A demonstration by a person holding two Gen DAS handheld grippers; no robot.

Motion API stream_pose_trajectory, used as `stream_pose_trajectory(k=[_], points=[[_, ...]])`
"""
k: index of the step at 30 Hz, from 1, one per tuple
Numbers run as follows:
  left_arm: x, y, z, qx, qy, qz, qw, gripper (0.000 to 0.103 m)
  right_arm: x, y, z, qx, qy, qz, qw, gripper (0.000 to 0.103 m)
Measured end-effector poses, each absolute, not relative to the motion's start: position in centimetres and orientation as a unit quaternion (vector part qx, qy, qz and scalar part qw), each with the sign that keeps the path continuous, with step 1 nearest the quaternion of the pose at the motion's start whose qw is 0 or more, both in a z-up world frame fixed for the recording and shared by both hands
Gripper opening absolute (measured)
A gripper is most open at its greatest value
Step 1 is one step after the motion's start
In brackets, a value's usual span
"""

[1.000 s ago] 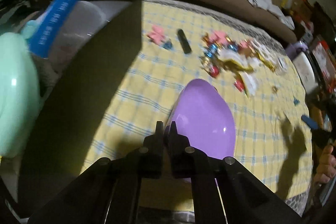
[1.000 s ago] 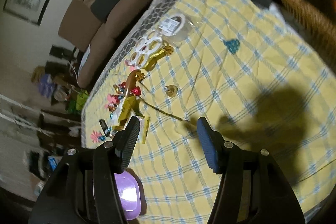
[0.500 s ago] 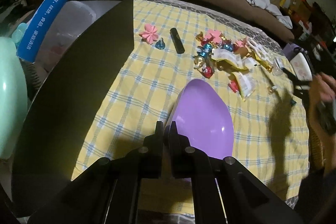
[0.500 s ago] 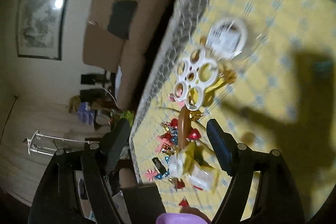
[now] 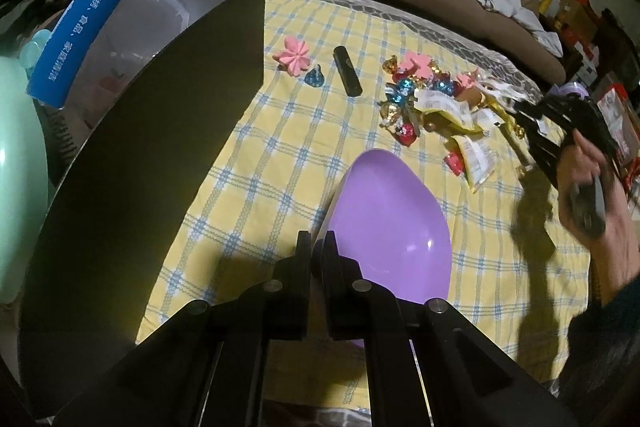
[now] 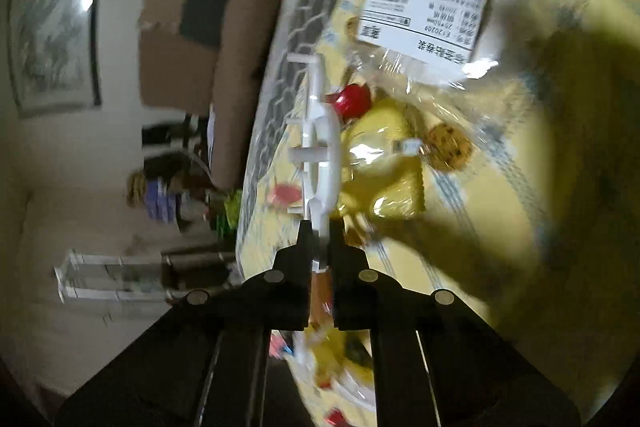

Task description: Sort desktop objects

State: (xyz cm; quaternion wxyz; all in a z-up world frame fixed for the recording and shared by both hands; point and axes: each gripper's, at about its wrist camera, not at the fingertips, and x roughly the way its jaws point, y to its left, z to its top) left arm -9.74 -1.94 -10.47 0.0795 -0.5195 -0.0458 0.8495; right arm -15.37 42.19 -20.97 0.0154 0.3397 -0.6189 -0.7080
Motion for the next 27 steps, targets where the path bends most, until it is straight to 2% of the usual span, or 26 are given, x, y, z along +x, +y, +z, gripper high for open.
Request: stream_pose_trajectory(k=[4, 7, 11, 14, 15, 16, 17, 18, 21, 24, 27], points=[[-9.4, -1.8, -10.3, -0.520, -0.043, 0.849, 0.083, 0.004, -12.3, 41.8, -19.1, 0.390, -0.565, -0.723, 0.076, 0.007], [-9.2, -1.9, -10.2, -0.520, -0.037, 0.849, 0.083, 0.004, -9.0, 40.8, -16.7, 0.476, -0.461, -0.741, 0.110, 0.008], [-8.9, -2.3, -9.9, -0.518, -0.038, 0.850, 0.082, 0.004, -2.3, 40.7, -13.6, 0.551, -0.306, -0.770, 0.094, 0.008], [-9.0, -2.5, -9.9, -0.519, -0.039, 0.850, 0.081, 0.004, 2.3, 41.2, -11.8, 0.579, -0.235, -0.778, 0.067, 0.011], [-9.0, -2.5, -10.0, -0.523, -0.040, 0.848, 0.081, 0.004, 3.9, 41.4, -11.2, 0.590, -0.196, -0.782, 0.044, 0.023], [-9.1, -2.7, -10.2, -0.526, -0.042, 0.846, 0.079, 0.004, 5.5, 41.4, -10.7, 0.599, -0.149, -0.787, 0.010, 0.059], [-9.1, -2.8, -10.4, -0.530, -0.042, 0.844, 0.075, 0.004, 6.6, 41.5, -10.4, 0.606, -0.107, -0.788, -0.024, 0.079], [-9.1, -2.8, -10.5, -0.533, -0.039, 0.842, 0.073, 0.004, 7.8, 41.5, -10.0, 0.609, -0.064, -0.788, -0.062, 0.091], [-8.9, -2.8, -10.5, -0.534, -0.037, 0.842, 0.072, 0.004, 10.3, 41.2, -8.1, 0.595, 0.025, -0.796, -0.104, 0.090], [-8.8, -2.6, -10.4, -0.532, -0.032, 0.843, 0.075, 0.004, 10.2, 40.5, -7.3, 0.591, 0.004, -0.804, -0.060, 0.090], [-8.6, -2.4, -10.6, -0.535, -0.028, 0.841, 0.077, 0.004, 7.2, 38.5, -8.7, 0.601, 0.040, -0.796, -0.059, 0.089]])
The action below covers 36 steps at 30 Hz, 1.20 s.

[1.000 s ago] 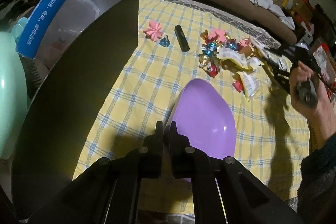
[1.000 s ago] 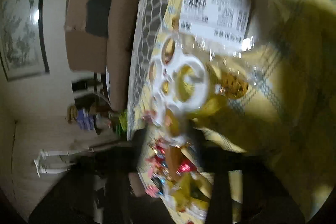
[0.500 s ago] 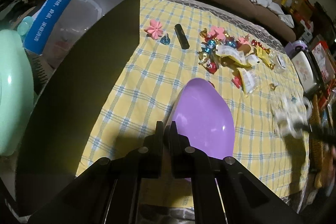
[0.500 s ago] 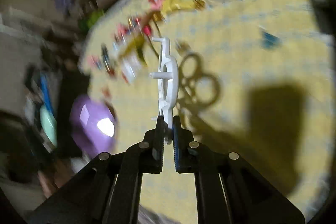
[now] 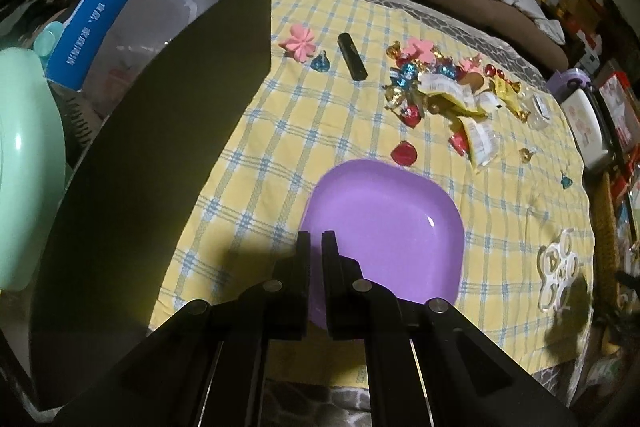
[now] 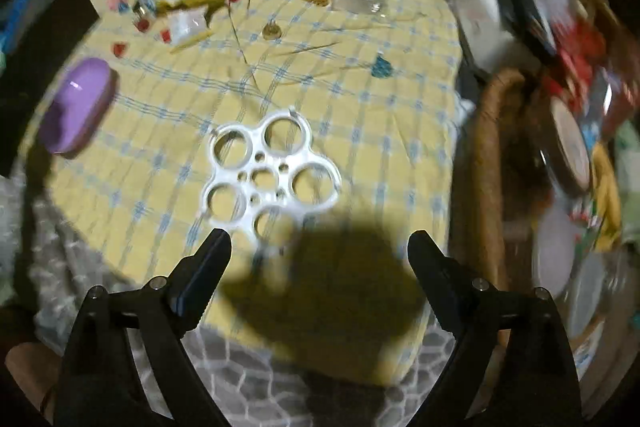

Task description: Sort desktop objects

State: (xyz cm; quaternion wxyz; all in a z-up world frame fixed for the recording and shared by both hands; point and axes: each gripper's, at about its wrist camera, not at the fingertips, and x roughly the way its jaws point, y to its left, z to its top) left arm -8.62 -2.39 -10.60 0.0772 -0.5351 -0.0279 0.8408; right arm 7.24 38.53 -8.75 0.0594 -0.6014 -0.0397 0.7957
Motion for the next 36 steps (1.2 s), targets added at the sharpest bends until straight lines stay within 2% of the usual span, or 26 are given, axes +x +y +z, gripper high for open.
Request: stream_pose_trajectory(k=[6, 8, 9, 10, 11, 12, 14, 15, 19, 20, 21, 22, 23, 27, 30, 36], points=[[-8.5, -2.5, -11.6, -0.557, -0.016, 0.826, 0.080, 0.004, 2.6, 35.5, -15.9, -0.658, -0.091, 0.747, 0.035, 0.089], [-8.8, -3.0, -11.7, -0.563, -0.029, 0.822, 0.078, 0.006, 2.5, 35.5, -15.7, -0.644, -0.108, 0.757, 0.036, 0.089], [-9.0, -3.1, -11.8, -0.565, -0.033, 0.821, 0.078, 0.014, 2.6, 35.9, -15.7, -0.647, -0.107, 0.754, 0.035, 0.079], [-9.2, -3.1, -11.9, -0.566, -0.036, 0.820, 0.076, 0.021, 2.8, 36.0, -15.6, -0.651, -0.097, 0.753, 0.023, 0.048], [-9.4, -3.0, -12.1, -0.570, -0.035, 0.818, 0.076, 0.042, 3.1, 36.1, -15.4, -0.655, -0.067, 0.752, -0.003, 0.043], [-9.7, -2.8, -12.5, -0.577, -0.028, 0.813, 0.076, 0.062, 3.5, 36.1, -15.3, -0.657, -0.057, 0.752, -0.013, 0.042], [-10.1, -2.1, -13.6, -0.593, -0.013, 0.801, 0.079, 0.070, 4.5, 35.7, -15.2, -0.659, -0.075, 0.748, -0.023, 0.042], [-10.3, -1.8, -14.1, -0.598, -0.004, 0.798, 0.079, 0.070, 5.1, 35.6, -15.2, -0.659, -0.078, 0.747, -0.028, 0.042], [-11.0, -0.7, -15.9, -0.599, 0.060, 0.797, 0.050, 0.083, 7.5, 36.3, -13.6, -0.642, -0.047, 0.764, -0.039, 0.042], [-11.1, -0.8, -15.9, -0.589, 0.048, 0.804, 0.068, 0.077, 8.1, 36.5, -12.9, -0.635, -0.034, 0.770, -0.043, 0.042], [-11.2, -1.0, -16.0, -0.590, 0.026, 0.802, 0.086, 0.052, 8.7, 36.8, -12.3, -0.628, -0.016, 0.776, -0.050, 0.042], [-11.3, -1.2, -15.8, -0.588, 0.004, 0.803, 0.098, 0.033, 9.2, 37.2, -11.9, -0.624, 0.001, 0.779, -0.058, 0.042], [-11.5, -1.3, -15.3, -0.584, 0.011, 0.806, 0.090, 0.009, 9.5, 37.5, -11.6, -0.624, 0.010, 0.779, -0.062, 0.042], [-11.0, -2.2, -13.1, -0.556, -0.026, 0.824, 0.104, 0.001, 9.4, 36.5, -10.1, -0.602, -0.012, 0.797, -0.038, 0.042], [-10.1, -2.5, -10.1, -0.515, -0.005, 0.852, 0.093, 0.001, 10.0, 35.5, -8.2, -0.583, 0.019, 0.811, -0.032, 0.042], [-9.0, -5.1, -2.7, -0.414, 0.006, 0.909, 0.058, 0.001, 8.0, 32.7, -4.2, -0.531, 0.010, 0.846, -0.032, 0.042]])
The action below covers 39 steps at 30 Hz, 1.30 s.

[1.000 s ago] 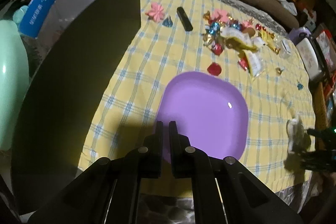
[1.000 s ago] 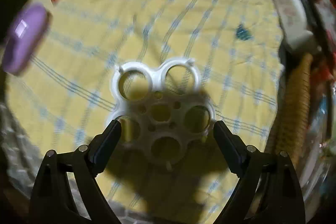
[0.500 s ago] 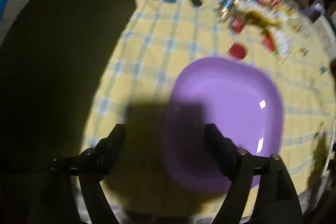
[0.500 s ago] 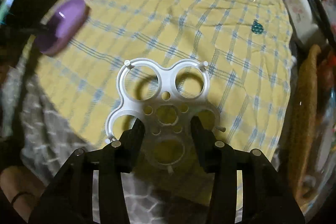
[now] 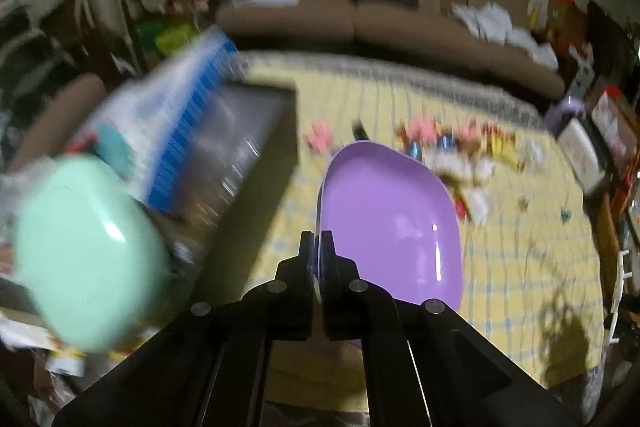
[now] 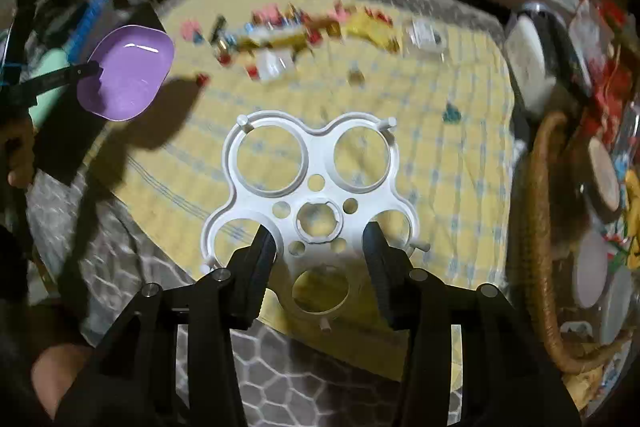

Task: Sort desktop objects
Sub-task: 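Carry the lavender plate in the left tool while the right tool carries the ring holder to the box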

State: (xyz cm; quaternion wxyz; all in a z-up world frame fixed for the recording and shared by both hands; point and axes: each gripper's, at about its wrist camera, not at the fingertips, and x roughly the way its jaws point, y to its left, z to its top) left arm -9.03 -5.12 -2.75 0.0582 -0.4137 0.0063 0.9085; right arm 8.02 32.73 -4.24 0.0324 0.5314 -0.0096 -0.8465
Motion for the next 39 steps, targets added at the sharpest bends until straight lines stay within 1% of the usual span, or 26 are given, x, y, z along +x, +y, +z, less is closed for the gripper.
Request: stream_pose_trajectory(k=[7, 15, 21, 24, 28, 30, 34, 39], points=[[-7.1, -9.9, 4.9, -0.331, 0.014, 0.944, 0.006, 0.001, 7.0, 30.1, 0.7, 0.487, 0.005, -0.873, 0.040, 0.042], [-4.1, -15.0, 10.3, -0.286, -0.019, 0.958, -0.026, 0.002, 4.8, 24.9, 7.5, 0.420, 0.019, -0.905, 0.070, 0.042], [-2.1, -17.4, 12.2, -0.260, -0.029, 0.964, -0.055, 0.002, 4.1, 19.0, 13.6, 0.351, 0.021, -0.927, 0.130, 0.042], [-1.2, -18.5, 13.0, -0.248, -0.030, 0.966, -0.072, 0.002, 3.8, 15.6, 16.6, 0.313, 0.012, -0.937, 0.154, 0.042], [-0.4, -19.8, 13.2, -0.243, -0.024, 0.965, -0.097, 0.002, 2.6, 11.2, 19.2, 0.283, -0.011, -0.941, 0.186, 0.042], [-0.4, -21.1, 12.9, -0.246, -0.024, 0.962, -0.114, 0.002, 1.7, 8.6, 20.2, 0.271, -0.010, -0.945, 0.184, 0.042], [-0.6, -23.8, 11.7, -0.256, -0.030, 0.954, -0.151, 0.002, -0.7, 4.5, 21.5, 0.255, -0.048, -0.941, 0.217, 0.042], [-0.7, -26.8, 10.4, -0.269, -0.051, 0.946, -0.173, 0.002, -3.6, 0.8, 20.6, 0.255, -0.083, -0.935, 0.234, 0.042]])
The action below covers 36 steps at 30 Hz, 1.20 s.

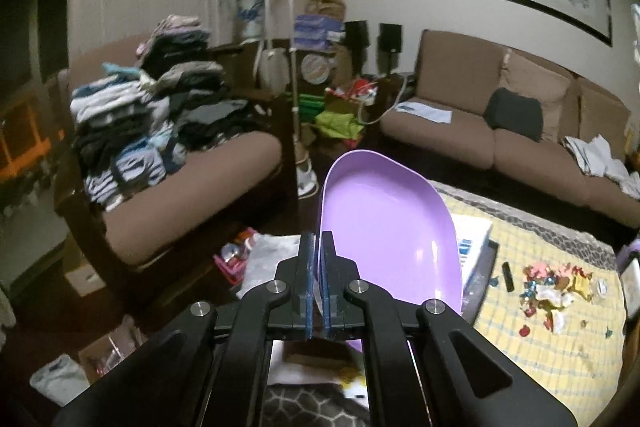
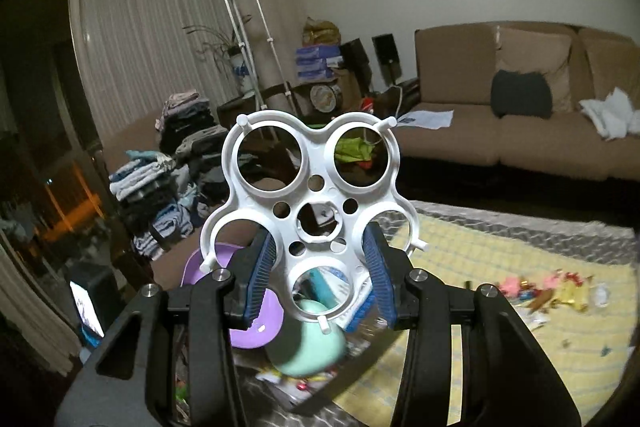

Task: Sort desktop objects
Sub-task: 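Carry the lavender plate in the left tool while the right tool carries the ring holder to the box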

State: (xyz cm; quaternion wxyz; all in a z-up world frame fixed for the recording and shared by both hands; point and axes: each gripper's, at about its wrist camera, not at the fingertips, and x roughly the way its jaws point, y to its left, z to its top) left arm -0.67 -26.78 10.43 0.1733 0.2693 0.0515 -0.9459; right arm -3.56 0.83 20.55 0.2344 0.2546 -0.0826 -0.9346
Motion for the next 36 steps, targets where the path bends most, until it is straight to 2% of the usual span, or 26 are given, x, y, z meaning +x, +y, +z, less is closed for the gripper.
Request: stream_pose_trajectory(k=[7, 13, 16, 21, 25, 33, 36], points=[[-1.1, -29.9, 8.5, 0.286, 0.069, -0.936, 0.196, 0.002, -8.7, -2.2, 12.9, 0.324, -0.099, -0.901, 0.270, 0.042], [-0.6, -31.5, 6.8, 0.297, 0.117, -0.931, 0.179, 0.003, -13.4, -3.2, 5.9, 0.405, -0.091, -0.877, 0.243, 0.042], [-0.5, -31.9, 6.2, 0.302, 0.132, -0.928, 0.172, 0.003, -15.4, -5.0, 5.6, 0.412, -0.053, -0.881, 0.227, 0.042], [-2.0, -32.0, 4.0, 0.334, 0.119, -0.917, 0.185, 0.003, -17.7, -10.0, 3.1, 0.418, 0.072, -0.880, 0.216, 0.042], [-3.2, -32.3, 1.9, 0.354, 0.150, -0.909, 0.159, 0.003, -19.4, -11.3, 0.0, 0.438, 0.081, -0.874, 0.194, 0.043], [-5.4, -30.0, -0.8, 0.399, 0.106, -0.897, 0.160, 0.004, -20.2, -13.6, -2.8, 0.428, 0.121, -0.877, 0.183, 0.044], [-4.9, -30.5, -0.5, 0.393, 0.124, -0.898, 0.156, 0.003, -20.1, -13.5, -3.2, 0.417, 0.115, -0.881, 0.192, 0.047]])
